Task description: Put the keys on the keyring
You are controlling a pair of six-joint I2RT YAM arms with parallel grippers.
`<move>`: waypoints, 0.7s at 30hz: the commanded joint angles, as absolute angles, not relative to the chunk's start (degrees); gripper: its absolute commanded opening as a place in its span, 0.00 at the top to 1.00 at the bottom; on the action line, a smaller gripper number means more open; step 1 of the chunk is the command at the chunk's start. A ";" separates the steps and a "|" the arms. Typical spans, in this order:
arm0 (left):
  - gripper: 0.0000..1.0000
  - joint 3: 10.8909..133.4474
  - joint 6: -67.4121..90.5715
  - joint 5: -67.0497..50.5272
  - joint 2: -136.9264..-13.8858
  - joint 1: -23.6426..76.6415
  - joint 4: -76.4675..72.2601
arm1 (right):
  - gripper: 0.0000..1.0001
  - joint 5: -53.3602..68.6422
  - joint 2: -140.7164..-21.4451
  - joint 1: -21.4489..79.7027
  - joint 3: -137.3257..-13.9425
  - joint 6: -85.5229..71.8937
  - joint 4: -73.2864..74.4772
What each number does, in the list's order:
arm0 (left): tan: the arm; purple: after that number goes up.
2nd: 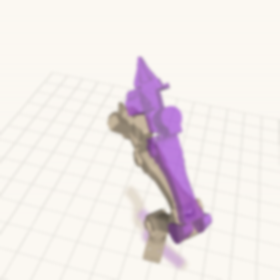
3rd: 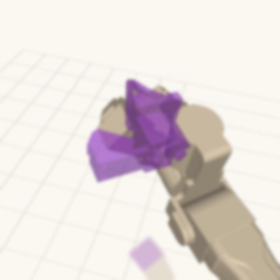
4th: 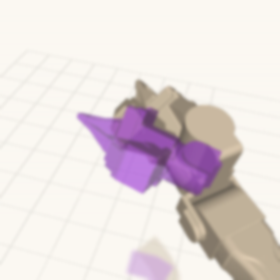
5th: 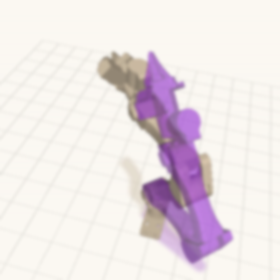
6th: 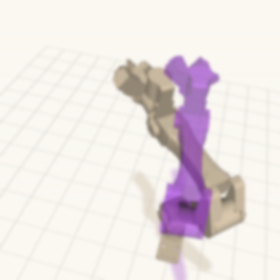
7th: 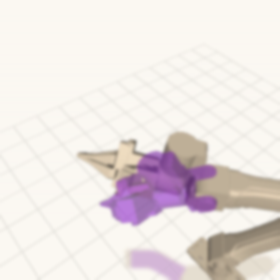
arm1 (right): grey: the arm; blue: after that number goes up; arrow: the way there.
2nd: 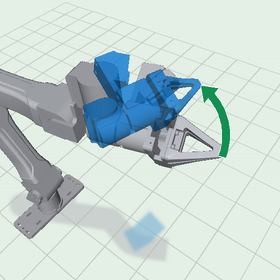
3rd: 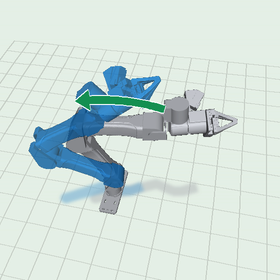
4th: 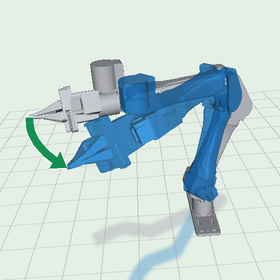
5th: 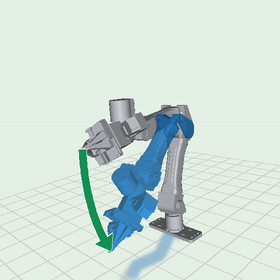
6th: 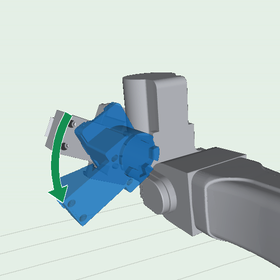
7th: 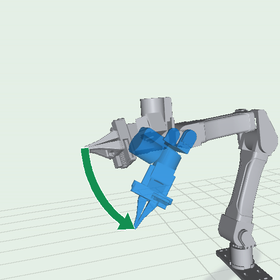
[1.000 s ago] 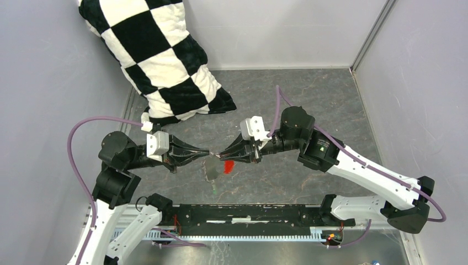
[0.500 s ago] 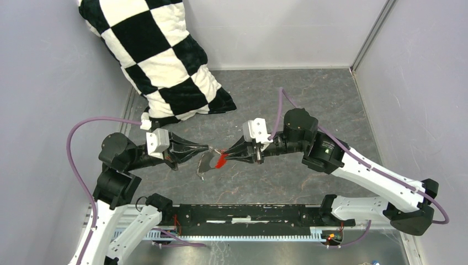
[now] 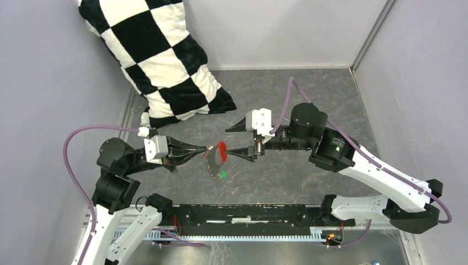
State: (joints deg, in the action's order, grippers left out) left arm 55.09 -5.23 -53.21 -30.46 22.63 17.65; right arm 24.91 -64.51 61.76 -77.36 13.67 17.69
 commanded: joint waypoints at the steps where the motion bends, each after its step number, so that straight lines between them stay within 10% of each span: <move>1: 0.98 53.57 -10.86 -47.21 -29.76 22.66 15.98 | 0.38 20.06 -65.80 61.96 -80.83 12.71 16.39; 21: 0.98 57.09 -24.87 -45.88 -34.63 22.68 25.13 | 0.57 21.05 -81.03 62.71 -95.25 18.48 29.85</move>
